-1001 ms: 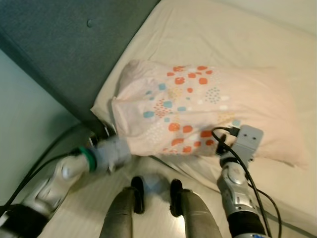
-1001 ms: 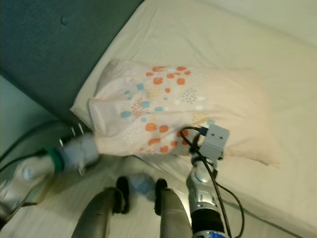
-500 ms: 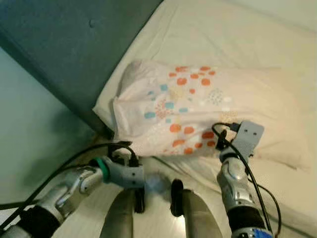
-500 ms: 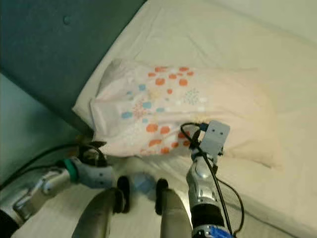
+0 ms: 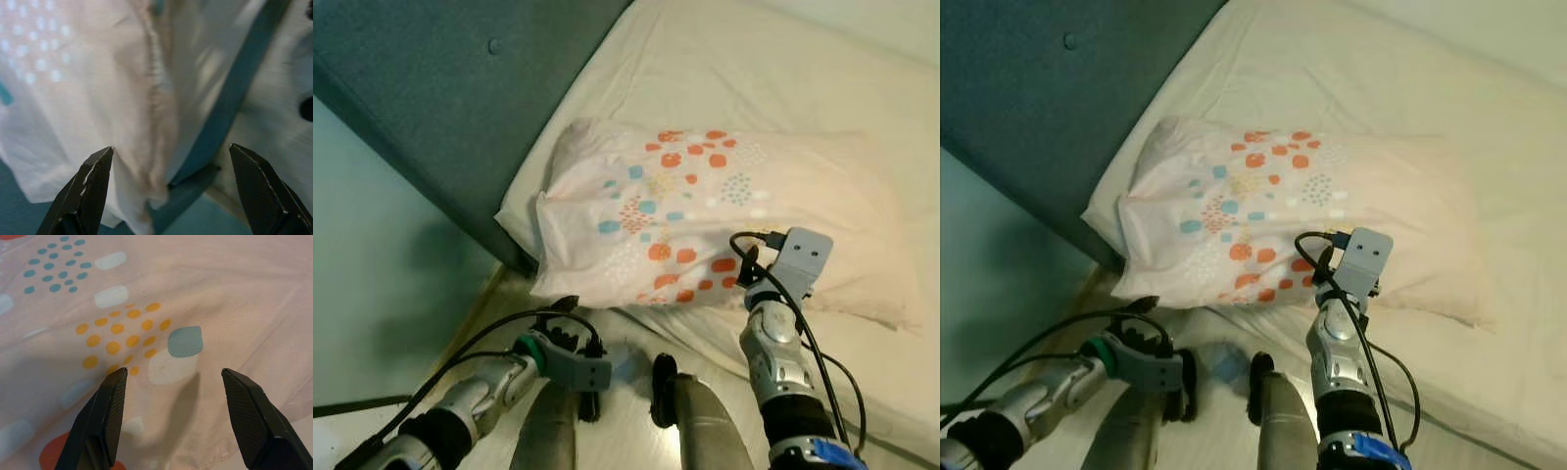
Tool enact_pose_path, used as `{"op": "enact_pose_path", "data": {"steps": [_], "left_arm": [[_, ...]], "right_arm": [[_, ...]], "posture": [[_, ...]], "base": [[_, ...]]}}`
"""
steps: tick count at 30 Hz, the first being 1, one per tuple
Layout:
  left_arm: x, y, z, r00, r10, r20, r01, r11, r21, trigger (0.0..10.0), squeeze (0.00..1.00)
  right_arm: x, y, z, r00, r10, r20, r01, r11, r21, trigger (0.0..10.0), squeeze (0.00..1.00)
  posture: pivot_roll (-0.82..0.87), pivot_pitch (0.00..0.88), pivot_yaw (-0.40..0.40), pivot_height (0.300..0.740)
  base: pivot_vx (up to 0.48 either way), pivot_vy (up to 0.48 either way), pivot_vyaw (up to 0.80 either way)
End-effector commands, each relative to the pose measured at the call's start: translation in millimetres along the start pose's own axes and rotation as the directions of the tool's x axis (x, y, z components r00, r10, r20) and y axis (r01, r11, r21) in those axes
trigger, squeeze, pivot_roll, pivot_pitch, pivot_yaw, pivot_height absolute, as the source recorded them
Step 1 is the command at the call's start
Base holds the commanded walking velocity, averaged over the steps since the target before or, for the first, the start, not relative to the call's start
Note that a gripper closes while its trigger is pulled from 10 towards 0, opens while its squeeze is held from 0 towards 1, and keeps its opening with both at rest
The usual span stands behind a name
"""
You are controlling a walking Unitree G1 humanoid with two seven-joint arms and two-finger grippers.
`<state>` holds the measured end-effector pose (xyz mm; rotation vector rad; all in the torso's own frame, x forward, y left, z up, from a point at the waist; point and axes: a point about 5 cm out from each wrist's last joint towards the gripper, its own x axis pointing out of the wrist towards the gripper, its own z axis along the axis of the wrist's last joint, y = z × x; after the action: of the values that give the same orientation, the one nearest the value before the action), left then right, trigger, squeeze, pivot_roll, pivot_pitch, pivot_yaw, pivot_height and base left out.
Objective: Clean up the room
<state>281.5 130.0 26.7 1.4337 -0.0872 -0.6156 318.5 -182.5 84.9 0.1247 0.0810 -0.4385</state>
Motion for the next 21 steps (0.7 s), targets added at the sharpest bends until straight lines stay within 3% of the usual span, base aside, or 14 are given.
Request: {"op": "enact_pose_path", "data": {"steps": [1,6,21], "left_arm": [[-3.5,-13.0,1.2,1.0,-0.024,-0.011,0.024,1.0,0.003,10.0,0.0],[15.1,7.7,-10.7,0.975,0.166,-0.15,-0.165,0.986,0.016,10.0,0.0],[9.2,-14.5,-17.3,0.978,0.081,-0.19,-0.079,0.997,0.018,10.0,0.0]], "right_arm": [[-4.2,-5.0,-12.9,0.999,-0.016,-0.046,0.016,1.0,-0.003,10.0,0.0],[-3.9,-4.6,-11.4,0.999,-0.014,-0.038,0.014,1.0,-0.001,10.0,0.0],[-4.2,-5.8,-11.4,0.999,-0.016,-0.038,0.016,1.0,-0.001,10.0,0.0]], "posture": [[-0.02,0.332,0.05,0.74],[-0.03,0.343,0.048,0.74],[-0.04,0.354,0.049,0.74]], "base": [[0.0,0.0,0.0],[0.0,0.0,0.0],[0.0,0.0,0.0]]}}
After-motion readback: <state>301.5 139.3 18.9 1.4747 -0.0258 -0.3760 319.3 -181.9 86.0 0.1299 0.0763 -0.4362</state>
